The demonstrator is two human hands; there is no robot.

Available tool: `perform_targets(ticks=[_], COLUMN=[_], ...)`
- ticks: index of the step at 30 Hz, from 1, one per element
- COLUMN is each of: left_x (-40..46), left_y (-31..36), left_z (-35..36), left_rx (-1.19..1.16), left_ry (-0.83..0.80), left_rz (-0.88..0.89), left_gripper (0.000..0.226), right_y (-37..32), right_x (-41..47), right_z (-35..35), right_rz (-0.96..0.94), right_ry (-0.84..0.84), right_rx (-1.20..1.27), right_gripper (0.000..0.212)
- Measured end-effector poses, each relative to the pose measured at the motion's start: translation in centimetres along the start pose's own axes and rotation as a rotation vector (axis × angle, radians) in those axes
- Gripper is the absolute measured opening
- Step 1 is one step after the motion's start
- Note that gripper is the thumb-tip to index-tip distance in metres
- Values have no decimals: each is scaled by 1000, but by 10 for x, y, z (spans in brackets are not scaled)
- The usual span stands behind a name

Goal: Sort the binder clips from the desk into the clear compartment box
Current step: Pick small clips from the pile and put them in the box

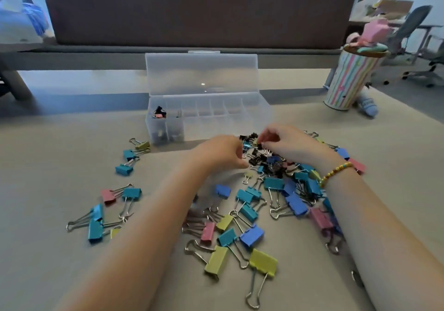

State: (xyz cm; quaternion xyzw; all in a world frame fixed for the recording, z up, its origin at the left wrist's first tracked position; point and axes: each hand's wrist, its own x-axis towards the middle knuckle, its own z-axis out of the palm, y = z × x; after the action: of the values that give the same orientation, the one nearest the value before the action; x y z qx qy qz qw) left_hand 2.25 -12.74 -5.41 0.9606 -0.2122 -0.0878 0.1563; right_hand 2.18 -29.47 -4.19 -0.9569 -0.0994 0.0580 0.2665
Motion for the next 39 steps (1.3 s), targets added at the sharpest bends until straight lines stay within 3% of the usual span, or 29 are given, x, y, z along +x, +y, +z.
perform_targets(ticks=[4,12,15,18,22,27,33,39], left_x=[1,13,8,-1,-3,0,9,25], left_y=[3,-3,-6,-12,-17,-9,5,3], left_z=[7,25,11,1,9,22,33,38], left_rx=[-9,-92,-133,-118,-110,-123,-31,27], left_ry=[-47,101,-74,-245,-96,112,141,210], left_rz=[-1,-13,16,-11,-46,-77,-21,-126], left_gripper=[33,29,37,44,39,36,80,75], right_y=[-1,-31,-33,-18,11,22,19,21], right_x=[-4,28,20,-5,-31,-35,-27,-28], right_z=[-3,3,-14,-25,-15,-8,4,0], right_rz=[-13,-173,-183,-121,16,80,75,72], right_ry=[23,114,117,-25,-123,-173,-70,-1], right_rx=[6,122,69,-62,-202,-152,-208,-181], right_gripper=[11,18,14,8,3,7,8,8])
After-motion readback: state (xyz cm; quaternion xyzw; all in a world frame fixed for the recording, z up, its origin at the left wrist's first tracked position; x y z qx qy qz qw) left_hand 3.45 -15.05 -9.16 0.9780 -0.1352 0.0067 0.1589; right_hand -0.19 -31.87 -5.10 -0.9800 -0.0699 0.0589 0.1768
